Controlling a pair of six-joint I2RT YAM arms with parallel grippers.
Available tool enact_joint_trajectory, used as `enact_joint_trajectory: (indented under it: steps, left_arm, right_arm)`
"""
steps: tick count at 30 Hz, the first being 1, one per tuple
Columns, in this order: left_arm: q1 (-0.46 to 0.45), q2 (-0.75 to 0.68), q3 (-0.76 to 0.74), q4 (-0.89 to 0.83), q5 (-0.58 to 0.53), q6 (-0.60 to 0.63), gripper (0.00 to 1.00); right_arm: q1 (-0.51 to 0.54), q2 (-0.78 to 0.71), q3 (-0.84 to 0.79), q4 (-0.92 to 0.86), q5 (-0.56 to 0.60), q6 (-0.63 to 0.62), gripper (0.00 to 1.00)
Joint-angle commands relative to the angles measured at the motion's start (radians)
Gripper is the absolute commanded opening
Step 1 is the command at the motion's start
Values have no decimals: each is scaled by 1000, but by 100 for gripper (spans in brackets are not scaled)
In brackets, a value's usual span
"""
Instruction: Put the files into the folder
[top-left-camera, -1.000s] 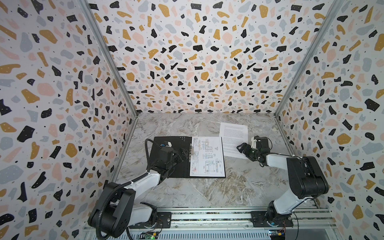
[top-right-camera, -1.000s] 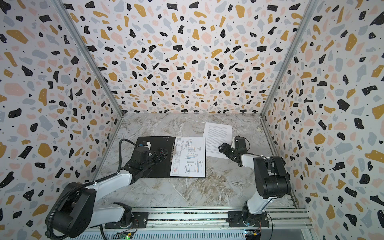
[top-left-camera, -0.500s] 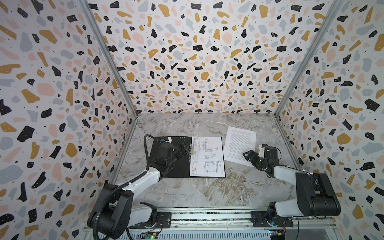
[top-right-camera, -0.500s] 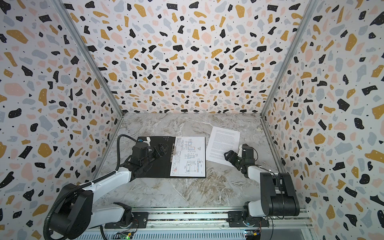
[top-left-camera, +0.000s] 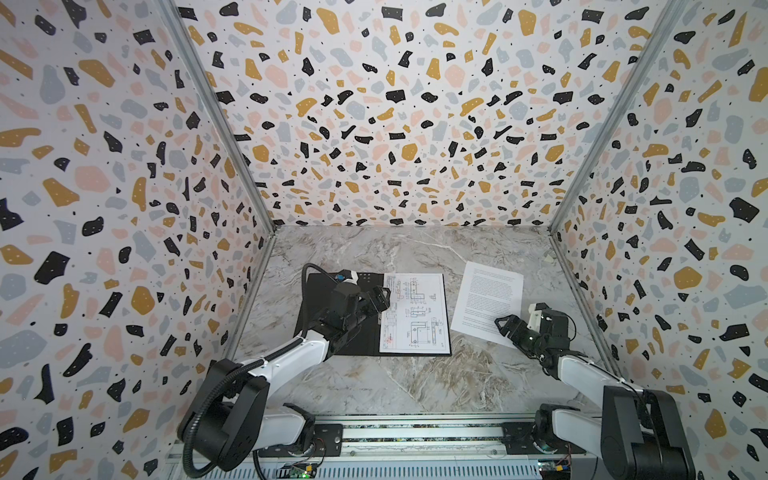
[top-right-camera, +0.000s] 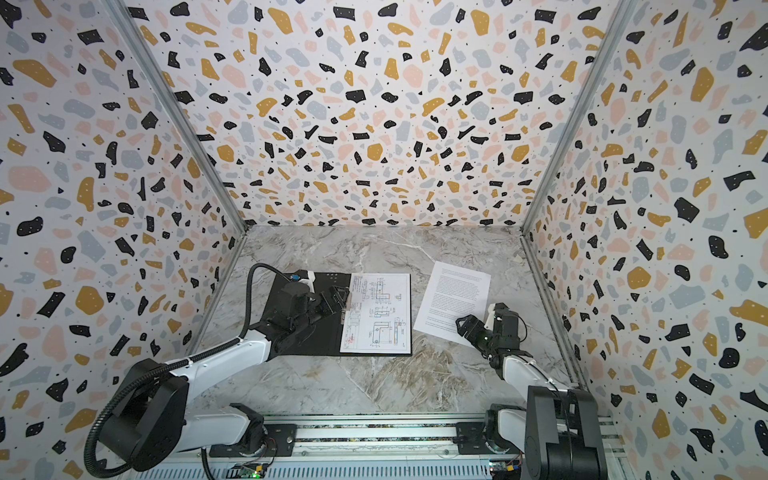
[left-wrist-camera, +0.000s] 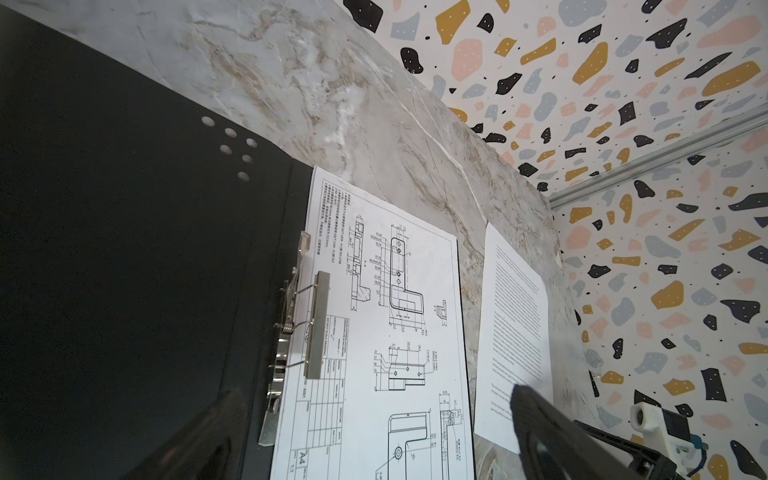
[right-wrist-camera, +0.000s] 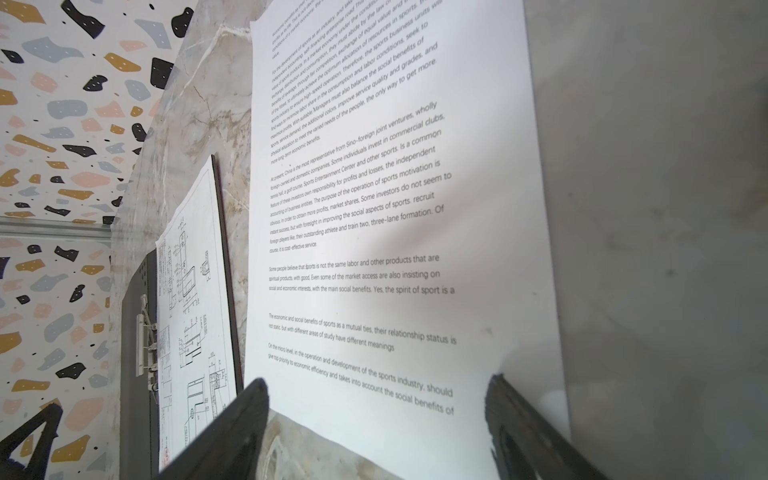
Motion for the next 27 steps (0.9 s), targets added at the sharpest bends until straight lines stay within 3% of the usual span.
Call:
enact_joint_trajectory:
  steps: [1,7,16,27]
  left_arm:
    - [-44,19,43,32,-35,8,99]
    - [-160,88,102,83,-60,29,99]
    - [-295,326,341,67,-59,77,99]
    - [-404,667,700,-40,2,124,100]
  right_arm:
    - [-15,-9,-39,-179,17,-11,82]
    - [-20,-69,-32,-215,-8,-19,82]
    - [-46,-224,18,-270,7,-35,84]
    - [-185,-94,57,-103,-36,-77,86]
